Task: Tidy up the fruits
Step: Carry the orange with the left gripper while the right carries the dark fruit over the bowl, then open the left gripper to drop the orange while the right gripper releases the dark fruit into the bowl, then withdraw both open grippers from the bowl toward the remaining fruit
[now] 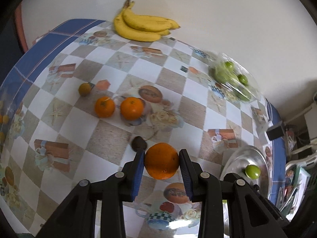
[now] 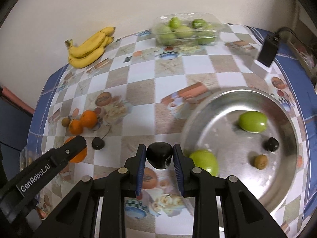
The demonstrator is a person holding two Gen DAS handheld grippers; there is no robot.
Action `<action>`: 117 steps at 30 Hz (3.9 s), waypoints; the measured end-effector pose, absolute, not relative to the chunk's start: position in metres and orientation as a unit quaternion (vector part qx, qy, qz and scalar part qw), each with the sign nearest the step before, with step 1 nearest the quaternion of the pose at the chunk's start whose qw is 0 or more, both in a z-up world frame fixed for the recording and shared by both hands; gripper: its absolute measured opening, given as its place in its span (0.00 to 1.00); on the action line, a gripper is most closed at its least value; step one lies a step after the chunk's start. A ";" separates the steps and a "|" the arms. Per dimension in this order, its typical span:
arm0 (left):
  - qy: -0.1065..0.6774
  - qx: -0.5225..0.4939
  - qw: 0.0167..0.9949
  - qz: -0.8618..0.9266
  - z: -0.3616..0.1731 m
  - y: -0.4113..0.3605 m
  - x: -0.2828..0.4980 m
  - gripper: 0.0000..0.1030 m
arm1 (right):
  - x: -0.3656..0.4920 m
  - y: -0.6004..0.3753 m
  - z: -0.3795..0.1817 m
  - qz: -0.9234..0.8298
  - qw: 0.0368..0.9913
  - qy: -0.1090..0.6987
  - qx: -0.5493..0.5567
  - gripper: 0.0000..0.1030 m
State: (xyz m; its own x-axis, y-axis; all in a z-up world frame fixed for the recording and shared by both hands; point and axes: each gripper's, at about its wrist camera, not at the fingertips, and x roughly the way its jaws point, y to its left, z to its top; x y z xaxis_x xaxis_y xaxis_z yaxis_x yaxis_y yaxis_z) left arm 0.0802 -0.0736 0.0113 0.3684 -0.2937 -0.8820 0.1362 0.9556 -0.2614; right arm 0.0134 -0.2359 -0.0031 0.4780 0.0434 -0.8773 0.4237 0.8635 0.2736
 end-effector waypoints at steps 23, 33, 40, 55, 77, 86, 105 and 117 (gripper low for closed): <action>0.528 0.031 0.817 -0.228 0.016 -0.183 0.025 0.37 | -0.044 -0.331 -0.009 -0.224 0.800 0.481 0.281 0.28; 0.516 0.067 0.817 -0.247 0.011 -0.217 0.016 0.37 | -0.055 -0.351 -0.016 -0.237 0.791 0.478 0.300 0.28; 0.517 0.080 0.817 -0.241 -0.002 -0.227 0.027 0.37 | -0.054 -0.356 -0.028 -0.242 0.783 0.485 0.305 0.28; 0.528 0.095 0.806 -0.249 -0.026 -0.245 0.035 0.37 | -0.051 -0.364 -0.048 -0.249 0.766 0.502 0.315 0.28; 0.520 0.094 0.812 -0.249 -0.019 -0.245 0.035 0.50 | -0.053 -0.366 -0.045 -0.242 0.767 0.498 0.324 0.33; 0.515 0.091 0.820 -0.232 -0.008 -0.236 0.038 0.54 | -0.052 -0.364 -0.037 -0.229 0.776 0.494 0.318 0.37; 0.542 0.063 0.826 -0.142 -0.012 -0.195 0.054 0.71 | -0.047 -0.357 -0.037 -0.232 0.783 0.520 0.252 0.73; 0.560 0.019 0.824 -0.084 -0.025 -0.163 0.063 1.00 | -0.038 -0.352 -0.045 -0.224 0.779 0.539 0.228 0.85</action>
State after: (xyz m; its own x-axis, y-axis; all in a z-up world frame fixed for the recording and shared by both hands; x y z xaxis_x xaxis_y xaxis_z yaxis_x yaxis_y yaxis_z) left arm 0.0631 -0.1633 -0.0248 0.3588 -0.1173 -0.9260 0.1595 0.9852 -0.0630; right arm -0.0382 -0.3520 -0.0453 0.3179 -0.1024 -0.9426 0.5944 0.7960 0.1140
